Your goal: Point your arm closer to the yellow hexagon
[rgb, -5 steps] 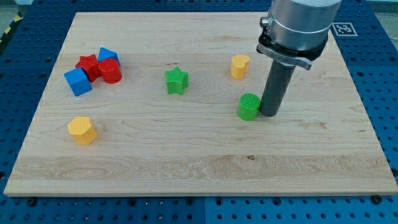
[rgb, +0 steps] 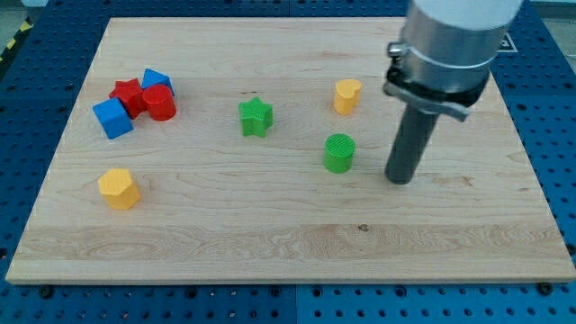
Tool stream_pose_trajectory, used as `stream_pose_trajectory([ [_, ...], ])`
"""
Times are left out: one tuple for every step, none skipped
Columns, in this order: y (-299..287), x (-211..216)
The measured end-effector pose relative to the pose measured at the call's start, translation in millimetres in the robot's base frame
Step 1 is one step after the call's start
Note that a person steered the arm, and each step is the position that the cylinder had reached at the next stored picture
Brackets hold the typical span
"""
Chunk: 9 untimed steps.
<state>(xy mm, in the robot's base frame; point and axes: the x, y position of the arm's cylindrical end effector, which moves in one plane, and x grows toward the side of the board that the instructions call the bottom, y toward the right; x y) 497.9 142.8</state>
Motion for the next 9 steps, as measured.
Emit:
stream_pose_trajectory([
  [36.6,-47.0],
  [40.3,-116.7],
  [-13.2,-144.6],
  [-70.5,-144.6],
  [-108.9,-145.2],
  [-96.4,-193.8],
  [-56.2,-220.9],
  [-14.5,-209.9],
  [22.1,-170.0],
])
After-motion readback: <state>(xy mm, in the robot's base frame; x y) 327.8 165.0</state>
